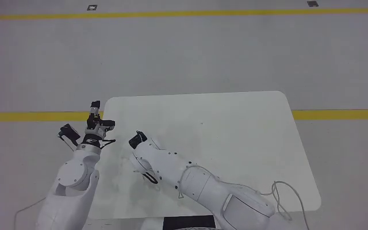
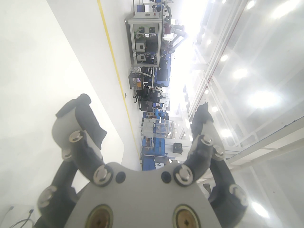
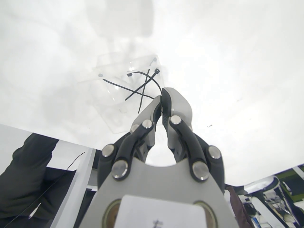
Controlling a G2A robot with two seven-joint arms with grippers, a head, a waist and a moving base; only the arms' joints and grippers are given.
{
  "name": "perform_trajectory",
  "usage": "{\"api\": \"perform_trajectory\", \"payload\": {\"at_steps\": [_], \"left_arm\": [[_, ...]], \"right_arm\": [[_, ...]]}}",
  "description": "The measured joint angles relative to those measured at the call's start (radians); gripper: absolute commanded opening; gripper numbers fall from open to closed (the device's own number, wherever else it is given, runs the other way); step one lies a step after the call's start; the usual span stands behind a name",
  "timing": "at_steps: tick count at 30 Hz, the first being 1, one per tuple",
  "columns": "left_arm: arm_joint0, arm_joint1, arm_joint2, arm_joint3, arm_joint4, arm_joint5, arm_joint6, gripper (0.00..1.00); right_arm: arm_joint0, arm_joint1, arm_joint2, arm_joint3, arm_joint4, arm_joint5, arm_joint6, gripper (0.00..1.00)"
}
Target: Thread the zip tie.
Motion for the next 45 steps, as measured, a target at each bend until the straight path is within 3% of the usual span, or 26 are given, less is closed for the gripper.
{"api": "perform_trajectory", "payload": {"at_steps": [22,28,34,37,45], "left_arm": [[0.0,0.0,0.0,0.0,0.0,0.0,0.0,1.0],[0.0,0.0,0.0,0.0,0.0,0.0,0.0,1.0],[0.0,0.0,0.0,0.0,0.0,0.0,0.0,1.0],[0.0,0.0,0.0,0.0,0.0,0.0,0.0,1.0],[0.0,0.0,0.0,0.0,0.0,0.0,0.0,1.0]], "right_arm": [[-0.144,0.063,0.068,-0.234,-0.139,0.0,0.0,0.0],[-0.187,0.08,0.114,-0.321,-0.107,0.0,-0.004,0.0],[-0.244,0.107,0.161,-0.406,-0.002,-0.002,-0.08,0.0],[-0.28,0.122,0.203,-0.443,0.084,-0.051,-0.133,0.0],[-0.351,0.161,0.356,-0.459,0.301,-0.281,-0.234,0.0]]}}
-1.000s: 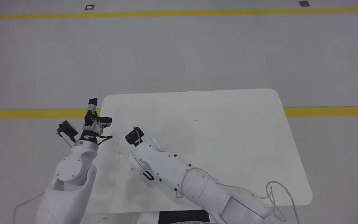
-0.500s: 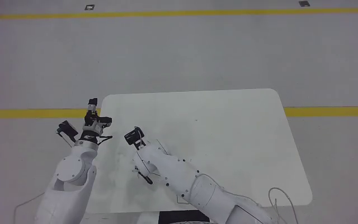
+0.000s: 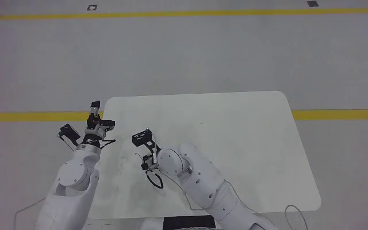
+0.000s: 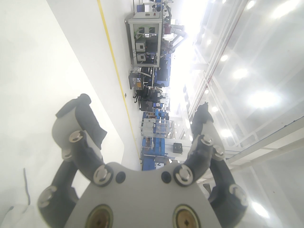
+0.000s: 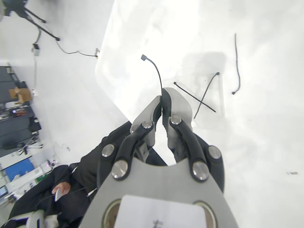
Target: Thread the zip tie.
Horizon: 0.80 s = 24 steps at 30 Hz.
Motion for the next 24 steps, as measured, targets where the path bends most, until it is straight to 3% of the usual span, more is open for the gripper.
{"api": "perform_trajectory", "payload": {"at_steps": [4,18,24], "left_arm": [[0.0,0.0,0.0,0.0,0.0,0.0,0.0,1.0],[0.0,0.0,0.0,0.0,0.0,0.0,0.0,1.0],[0.0,0.0,0.0,0.0,0.0,0.0,0.0,1.0]], "right_arm": [[0.005,0.006,0.024,0.028,0.082,-0.069,0.007,0.0],[-0.005,0.008,0.026,0.035,0.085,-0.059,-0.025,0.0],[-0.032,0.025,0.112,0.031,0.248,-0.106,-0.093,0.0]]}}
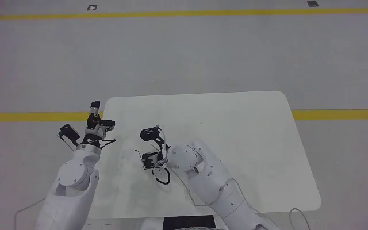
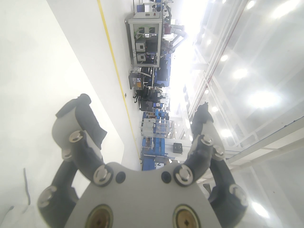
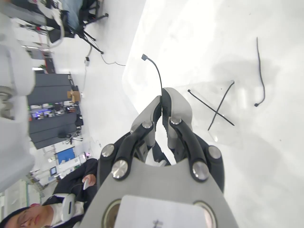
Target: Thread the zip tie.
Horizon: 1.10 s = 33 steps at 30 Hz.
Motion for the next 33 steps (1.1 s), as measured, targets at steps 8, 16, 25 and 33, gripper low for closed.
{"api": "perform_trajectory", "payload": {"at_steps": [8,16,25,33], "left_arm": [[0.0,0.0,0.0,0.0,0.0,0.0,0.0,1.0],[0.0,0.0,0.0,0.0,0.0,0.0,0.0,1.0],[0.0,0.0,0.0,0.0,0.0,0.0,0.0,1.0],[0.0,0.0,0.0,0.0,0.0,0.0,0.0,1.0]], "right_arm": [[-0.02,0.028,0.1,0.023,0.265,-0.137,0.038,0.0],[0.011,0.044,0.153,0.132,0.556,-0.224,0.096,0.0],[0.029,0.048,0.161,0.196,0.729,-0.257,0.133,0.0],[0.022,0.048,0.161,0.195,0.745,-0.253,0.121,0.0]]}}
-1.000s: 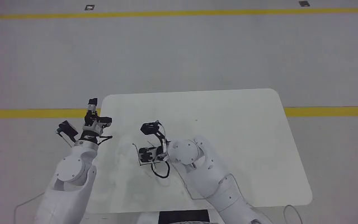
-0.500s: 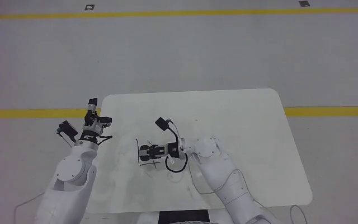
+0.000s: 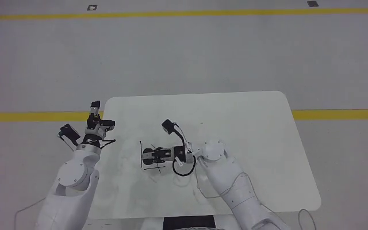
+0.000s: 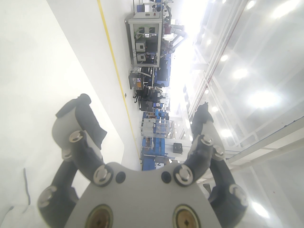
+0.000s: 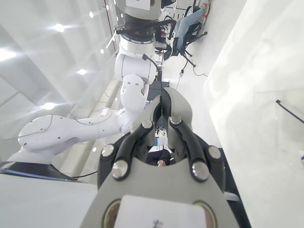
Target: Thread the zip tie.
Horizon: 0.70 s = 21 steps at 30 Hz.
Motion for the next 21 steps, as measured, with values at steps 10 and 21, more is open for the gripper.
{"api": "perform_trajectory", "payload": {"at_steps": [10,21], "left_arm": [[0.0,0.0,0.0,0.0,0.0,0.0,0.0,1.0],[0.0,0.0,0.0,0.0,0.0,0.0,0.0,1.0]], "right_arm": [[0.011,0.019,0.053,0.091,0.39,0.003,0.159,0.0],[0.056,0.042,-0.03,0.163,0.669,0.011,0.206,0.0]]}}
